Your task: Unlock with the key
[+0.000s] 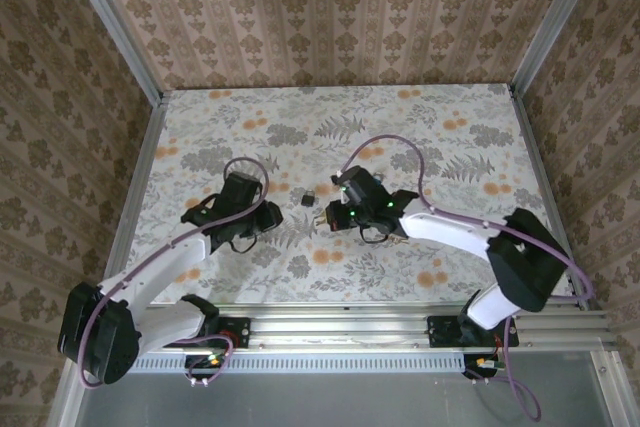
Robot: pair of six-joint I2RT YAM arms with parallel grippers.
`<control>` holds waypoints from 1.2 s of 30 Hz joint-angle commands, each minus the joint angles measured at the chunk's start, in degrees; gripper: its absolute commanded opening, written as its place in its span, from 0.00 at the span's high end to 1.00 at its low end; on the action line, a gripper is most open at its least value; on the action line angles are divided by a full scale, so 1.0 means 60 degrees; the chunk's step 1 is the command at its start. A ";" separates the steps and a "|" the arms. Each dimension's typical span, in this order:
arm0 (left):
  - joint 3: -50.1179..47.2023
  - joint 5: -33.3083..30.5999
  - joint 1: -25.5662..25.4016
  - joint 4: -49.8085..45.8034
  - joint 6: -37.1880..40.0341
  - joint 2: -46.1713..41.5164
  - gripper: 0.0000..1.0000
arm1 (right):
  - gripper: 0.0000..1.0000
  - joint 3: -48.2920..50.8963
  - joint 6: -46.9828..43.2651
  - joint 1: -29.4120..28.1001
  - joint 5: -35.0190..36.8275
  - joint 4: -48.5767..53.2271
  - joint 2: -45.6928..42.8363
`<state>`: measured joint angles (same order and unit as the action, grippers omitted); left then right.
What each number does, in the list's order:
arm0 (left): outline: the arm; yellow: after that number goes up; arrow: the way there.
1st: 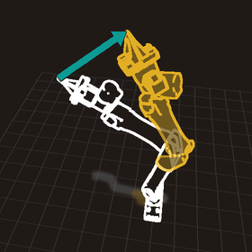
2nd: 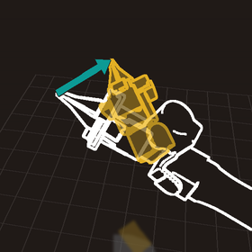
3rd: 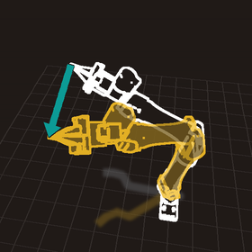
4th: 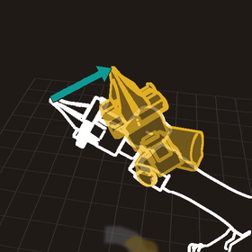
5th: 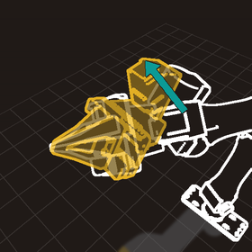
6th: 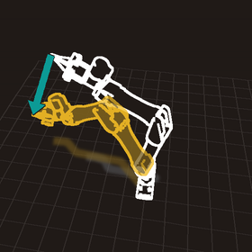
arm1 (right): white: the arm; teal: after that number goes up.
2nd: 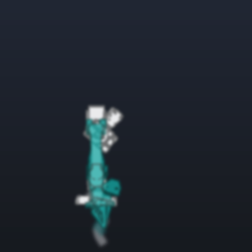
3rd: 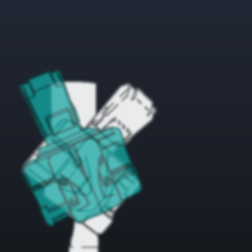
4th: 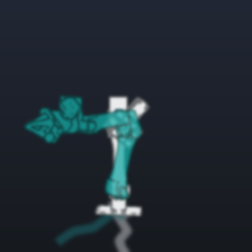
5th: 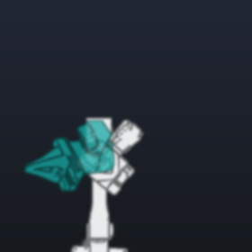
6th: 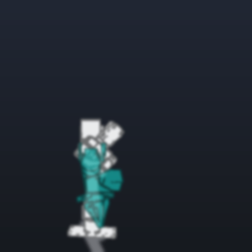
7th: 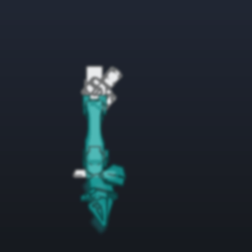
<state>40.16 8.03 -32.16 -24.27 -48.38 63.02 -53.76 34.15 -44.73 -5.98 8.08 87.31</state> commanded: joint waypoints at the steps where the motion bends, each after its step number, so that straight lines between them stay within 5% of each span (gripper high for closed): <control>1: 0.0617 0.1130 0.0028 0.1138 0.0885 -0.0106 0.75 | 1.00 0.0312 -0.0631 0.0044 -0.0020 -0.0289 -0.0748; 6: 0.1010 0.2246 -0.0106 0.2088 0.1320 0.0004 0.73 | 1.00 0.0432 -0.0938 0.0072 0.0265 -0.0152 -0.1700; 15: 0.1475 0.2321 -0.1182 0.2370 0.1634 0.0676 0.55 | 1.00 0.0489 -0.0833 0.0083 0.0549 -0.0138 -0.2218; 36: 0.1349 0.2435 -0.1718 0.3136 0.1303 0.1131 0.73 | 1.00 0.0786 -0.0550 0.0083 0.0659 -0.0312 -0.2713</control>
<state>48.18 22.28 -42.09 -6.81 -40.49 70.46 -50.02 30.22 -44.60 -3.33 7.44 72.40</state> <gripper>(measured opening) 0.277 0.065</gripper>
